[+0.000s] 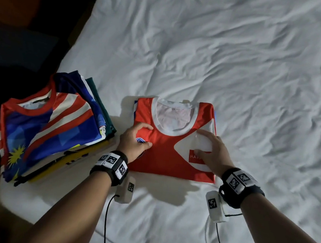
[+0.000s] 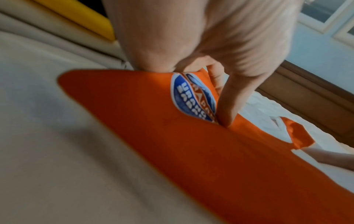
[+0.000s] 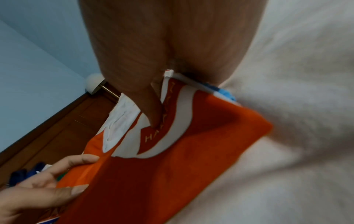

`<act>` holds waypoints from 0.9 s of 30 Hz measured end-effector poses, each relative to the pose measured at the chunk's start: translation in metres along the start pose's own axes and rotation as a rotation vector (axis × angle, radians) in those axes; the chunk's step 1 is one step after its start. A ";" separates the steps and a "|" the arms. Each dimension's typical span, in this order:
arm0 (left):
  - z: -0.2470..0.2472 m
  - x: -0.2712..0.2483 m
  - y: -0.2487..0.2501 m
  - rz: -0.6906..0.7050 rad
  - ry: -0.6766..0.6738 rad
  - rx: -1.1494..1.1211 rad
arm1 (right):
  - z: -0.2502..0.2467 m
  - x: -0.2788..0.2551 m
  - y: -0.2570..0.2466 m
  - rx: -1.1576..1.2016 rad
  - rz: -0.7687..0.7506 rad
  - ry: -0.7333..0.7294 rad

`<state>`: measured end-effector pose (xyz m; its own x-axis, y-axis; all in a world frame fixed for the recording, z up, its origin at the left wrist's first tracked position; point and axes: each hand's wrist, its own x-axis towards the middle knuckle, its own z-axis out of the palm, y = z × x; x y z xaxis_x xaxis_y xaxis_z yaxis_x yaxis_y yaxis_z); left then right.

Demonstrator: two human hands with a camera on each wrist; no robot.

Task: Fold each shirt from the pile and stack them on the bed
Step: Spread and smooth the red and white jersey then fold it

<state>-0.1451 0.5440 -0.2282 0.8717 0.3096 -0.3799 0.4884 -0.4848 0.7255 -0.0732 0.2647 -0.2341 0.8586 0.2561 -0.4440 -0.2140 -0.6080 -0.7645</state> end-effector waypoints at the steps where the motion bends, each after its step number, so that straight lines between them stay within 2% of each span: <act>1: 0.000 0.001 0.003 -0.011 -0.018 -0.049 | -0.001 0.001 -0.001 0.040 -0.002 -0.015; 6: -0.006 -0.003 0.020 -0.008 -0.029 -0.246 | -0.006 -0.003 -0.018 0.209 -0.011 -0.034; 12: -0.044 -0.015 0.037 0.026 -0.041 -0.381 | -0.011 -0.014 -0.073 0.181 -0.115 0.004; 20: -0.180 -0.053 0.061 0.077 0.054 -0.485 | 0.010 -0.033 -0.213 0.132 -0.257 -0.012; 27: -0.292 -0.083 0.010 -0.009 0.248 -0.642 | 0.095 -0.022 -0.323 0.141 -0.313 -0.212</act>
<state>-0.2242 0.7521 -0.0222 0.7952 0.5264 -0.3009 0.3086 0.0757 0.9482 -0.0669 0.5269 -0.0219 0.7803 0.5710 -0.2551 -0.0321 -0.3708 -0.9282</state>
